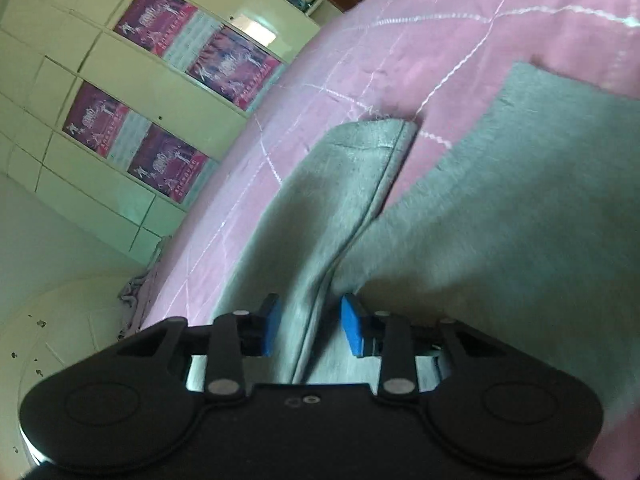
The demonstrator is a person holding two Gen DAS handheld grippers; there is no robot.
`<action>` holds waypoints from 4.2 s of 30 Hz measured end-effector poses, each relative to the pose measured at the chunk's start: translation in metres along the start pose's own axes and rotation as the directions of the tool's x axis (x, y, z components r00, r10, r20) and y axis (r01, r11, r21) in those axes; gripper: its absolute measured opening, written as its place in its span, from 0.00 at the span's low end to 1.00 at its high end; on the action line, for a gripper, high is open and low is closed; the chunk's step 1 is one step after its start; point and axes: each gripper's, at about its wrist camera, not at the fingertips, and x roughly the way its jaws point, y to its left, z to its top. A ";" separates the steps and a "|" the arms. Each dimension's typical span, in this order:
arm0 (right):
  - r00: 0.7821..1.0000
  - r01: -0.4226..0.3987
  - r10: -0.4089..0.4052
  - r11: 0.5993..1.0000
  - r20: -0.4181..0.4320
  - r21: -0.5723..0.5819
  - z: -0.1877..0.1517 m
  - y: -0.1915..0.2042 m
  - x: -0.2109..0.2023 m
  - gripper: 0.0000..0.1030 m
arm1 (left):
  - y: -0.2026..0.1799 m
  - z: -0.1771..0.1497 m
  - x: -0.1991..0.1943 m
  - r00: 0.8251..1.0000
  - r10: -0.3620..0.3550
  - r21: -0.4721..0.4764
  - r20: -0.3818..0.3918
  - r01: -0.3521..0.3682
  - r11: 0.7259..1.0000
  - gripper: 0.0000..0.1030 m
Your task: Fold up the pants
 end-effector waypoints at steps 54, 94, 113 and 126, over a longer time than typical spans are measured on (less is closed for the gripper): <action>0.958 0.259 -0.261 0.965 0.117 0.033 -0.002 -0.084 -0.163 0.04 | 0.002 -0.003 -0.002 1.000 -0.024 0.052 -0.001 0.024 0.998 0.55; 0.832 -0.466 0.069 0.626 -0.551 -0.625 -0.117 0.230 0.153 0.45 | 0.067 0.042 -0.022 0.969 0.130 -0.190 0.212 -0.089 0.978 0.56; 0.686 -0.655 0.027 0.460 -0.728 -0.600 -0.171 0.259 0.190 0.18 | 0.076 0.034 -0.017 0.959 0.082 -0.180 0.273 -0.033 0.983 0.44; 0.749 -0.617 0.015 0.383 -0.663 -0.688 -0.177 0.260 0.163 0.17 | 0.084 0.033 -0.015 0.960 0.045 -0.170 0.276 0.003 0.985 0.44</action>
